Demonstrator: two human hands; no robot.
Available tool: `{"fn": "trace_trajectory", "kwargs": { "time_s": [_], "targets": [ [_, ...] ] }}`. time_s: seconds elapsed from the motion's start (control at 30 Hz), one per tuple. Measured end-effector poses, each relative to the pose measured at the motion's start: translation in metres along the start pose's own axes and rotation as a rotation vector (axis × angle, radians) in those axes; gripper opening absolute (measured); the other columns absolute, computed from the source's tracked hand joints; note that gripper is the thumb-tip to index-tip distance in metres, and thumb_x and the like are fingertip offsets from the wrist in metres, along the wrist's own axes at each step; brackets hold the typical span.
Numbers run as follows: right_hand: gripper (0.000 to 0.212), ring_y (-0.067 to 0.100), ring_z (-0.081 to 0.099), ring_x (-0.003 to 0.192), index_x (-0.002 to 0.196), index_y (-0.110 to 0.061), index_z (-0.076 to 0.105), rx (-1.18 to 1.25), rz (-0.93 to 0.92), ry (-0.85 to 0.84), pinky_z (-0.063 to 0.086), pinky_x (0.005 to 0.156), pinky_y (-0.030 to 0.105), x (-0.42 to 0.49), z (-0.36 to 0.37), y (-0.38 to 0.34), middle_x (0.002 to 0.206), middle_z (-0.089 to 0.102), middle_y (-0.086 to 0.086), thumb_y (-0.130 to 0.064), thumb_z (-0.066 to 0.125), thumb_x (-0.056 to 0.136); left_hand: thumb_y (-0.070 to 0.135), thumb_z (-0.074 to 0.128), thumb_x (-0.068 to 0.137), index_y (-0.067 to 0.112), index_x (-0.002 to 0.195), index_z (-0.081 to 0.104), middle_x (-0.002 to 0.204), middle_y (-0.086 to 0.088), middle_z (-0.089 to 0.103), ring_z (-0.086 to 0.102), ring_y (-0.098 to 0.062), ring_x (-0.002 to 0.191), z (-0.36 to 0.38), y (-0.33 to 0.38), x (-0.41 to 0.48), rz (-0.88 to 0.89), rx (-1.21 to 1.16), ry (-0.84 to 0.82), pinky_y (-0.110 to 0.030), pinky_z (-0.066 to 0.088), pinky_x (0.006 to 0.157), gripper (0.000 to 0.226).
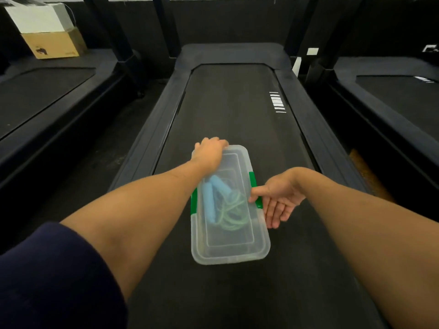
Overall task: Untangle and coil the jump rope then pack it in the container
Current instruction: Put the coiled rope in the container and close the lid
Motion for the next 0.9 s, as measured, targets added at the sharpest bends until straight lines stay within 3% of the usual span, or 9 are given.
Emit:
{"fn": "trace_trajectory", "kwargs": {
  "time_s": [0.17,0.33,0.4,0.5,0.63,0.73,0.9],
  "targets": [
    [0.053,0.026,0.074,0.086,0.107,0.004,0.072,0.113,0.016,-0.1,0.059,0.073,0.031,0.012,0.006,0.006,0.101,0.074,0.019,-0.045,0.054,0.095,0.009,0.035,0.095,0.035,0.127,0.055,0.122,0.001,0.054,0.045,-0.031,0.112,0.023,0.006,0.004,0.041,-0.043,0.017,-0.04,0.036,0.096,0.046],
    [0.055,0.027,0.074,0.087,0.112,0.005,0.069,0.158,0.01,-0.125,0.06,0.072,0.031,0.018,0.006,0.01,0.1,0.074,0.019,-0.045,0.057,0.094,0.011,0.035,0.101,0.027,0.131,0.057,0.128,-0.002,0.058,0.049,-0.028,0.118,0.031,0.012,0.004,0.053,-0.053,0.08,-0.037,0.031,0.103,0.041],
    [0.053,0.028,0.074,0.088,0.116,0.004,0.068,0.181,-0.005,-0.109,0.06,0.071,0.031,0.021,0.006,0.01,0.1,0.074,0.018,-0.044,0.06,0.093,0.015,0.033,0.105,0.023,0.137,0.054,0.134,-0.004,0.058,0.049,-0.027,0.125,0.034,0.01,0.004,0.051,-0.09,0.078,-0.039,0.026,0.111,0.039],
    [0.052,0.028,0.074,0.091,0.124,0.002,0.063,0.2,-0.057,-0.084,0.061,0.072,0.031,0.024,0.005,0.007,0.103,0.073,0.019,-0.039,0.064,0.093,0.022,0.027,0.108,0.018,0.149,0.039,0.148,-0.004,0.047,0.029,-0.026,0.146,0.038,0.007,-0.003,0.026,-0.047,0.074,-0.047,0.009,0.122,0.043],
    [0.046,0.025,0.074,0.083,0.127,0.002,0.06,0.228,-0.13,-0.03,0.06,0.067,0.028,0.023,0.005,0.001,0.103,0.072,0.019,-0.03,0.066,0.093,0.026,0.029,0.107,0.017,0.147,0.042,0.152,0.001,0.043,0.026,-0.021,0.149,0.037,0.005,-0.022,0.087,0.112,0.162,-0.045,0.016,0.122,0.042],
    [0.045,0.024,0.073,0.08,0.128,0.002,0.059,0.256,-0.175,-0.007,0.059,0.067,0.028,0.026,0.013,-0.009,0.099,0.072,0.018,-0.026,0.065,0.094,0.023,0.029,0.107,0.019,0.148,0.041,0.159,0.001,0.035,0.025,-0.023,0.149,0.036,-0.006,-0.032,0.073,0.12,0.127,-0.042,0.021,0.12,0.043],
    [0.044,0.02,0.066,0.067,0.127,0.004,0.058,0.258,-0.254,0.048,0.056,0.06,0.026,0.036,0.036,-0.042,0.089,0.067,0.015,-0.026,0.058,0.095,0.017,0.032,0.104,0.018,0.144,0.042,0.153,0.0,0.041,0.032,-0.022,0.144,0.029,-0.04,-0.053,0.017,0.145,0.118,-0.037,0.026,0.116,0.041]
  ]
}}
Point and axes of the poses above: each hand's wrist, its own x-axis towards the middle knuckle, its own z-axis out of the palm, y = z × x, the point moved 1 cm from there along x, towards the middle knuckle
